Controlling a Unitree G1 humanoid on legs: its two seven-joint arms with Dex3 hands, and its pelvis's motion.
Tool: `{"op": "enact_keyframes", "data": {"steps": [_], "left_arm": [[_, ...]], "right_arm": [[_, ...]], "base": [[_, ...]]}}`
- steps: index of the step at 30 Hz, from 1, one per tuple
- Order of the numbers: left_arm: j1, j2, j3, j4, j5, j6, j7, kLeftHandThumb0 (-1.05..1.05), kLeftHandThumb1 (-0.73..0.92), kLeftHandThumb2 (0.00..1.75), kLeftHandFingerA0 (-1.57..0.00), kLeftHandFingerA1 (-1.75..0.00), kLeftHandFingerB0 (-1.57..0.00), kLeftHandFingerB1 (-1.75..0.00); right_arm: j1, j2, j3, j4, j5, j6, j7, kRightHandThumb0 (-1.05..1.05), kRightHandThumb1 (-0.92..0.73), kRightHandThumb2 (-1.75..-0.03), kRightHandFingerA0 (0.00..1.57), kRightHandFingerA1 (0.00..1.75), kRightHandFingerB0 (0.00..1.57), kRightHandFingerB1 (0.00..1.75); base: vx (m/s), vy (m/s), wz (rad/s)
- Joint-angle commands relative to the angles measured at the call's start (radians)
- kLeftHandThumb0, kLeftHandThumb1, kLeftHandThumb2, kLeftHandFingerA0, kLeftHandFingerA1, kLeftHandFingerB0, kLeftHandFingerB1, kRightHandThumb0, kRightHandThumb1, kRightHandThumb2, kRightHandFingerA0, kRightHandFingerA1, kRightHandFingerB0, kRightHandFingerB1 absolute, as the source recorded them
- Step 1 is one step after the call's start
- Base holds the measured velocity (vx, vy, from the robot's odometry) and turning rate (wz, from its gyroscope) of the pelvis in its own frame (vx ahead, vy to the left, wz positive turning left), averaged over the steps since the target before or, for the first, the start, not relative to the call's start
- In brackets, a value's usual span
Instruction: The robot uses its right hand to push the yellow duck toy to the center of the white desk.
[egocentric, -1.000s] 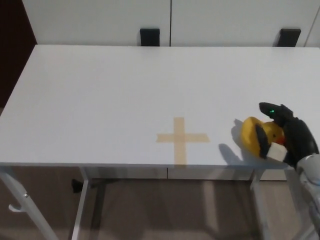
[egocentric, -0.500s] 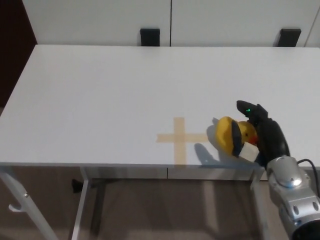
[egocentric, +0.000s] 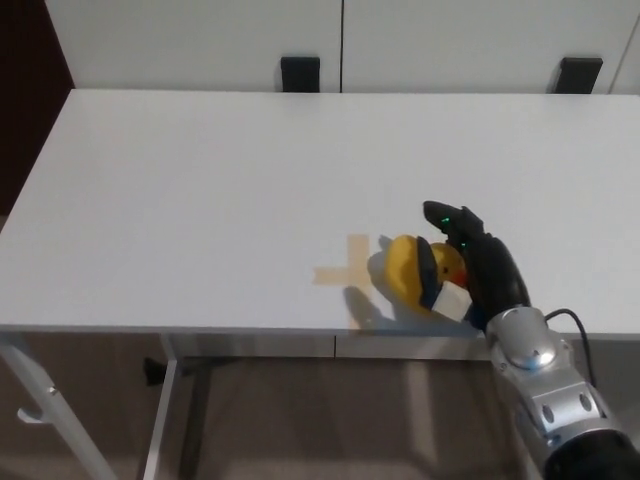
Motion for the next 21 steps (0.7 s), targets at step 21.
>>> {"op": "enact_keyframes", "data": {"steps": [21], "left_arm": [[-0.003, -0.001, -0.019, -0.003, 0.029, -0.024, 0.007, -0.13, 0.55, 0.89, -0.92, -0.92, -0.91, -0.87]], "right_arm": [[-0.067, 0.075, 0.063, 0.03, -0.023, 0.095, 0.023, -0.87, -0.72, -1.14, 0.05, 0.51, 0.06, 0.35]], "base": [[0.0, 0.0, 0.0]]}}
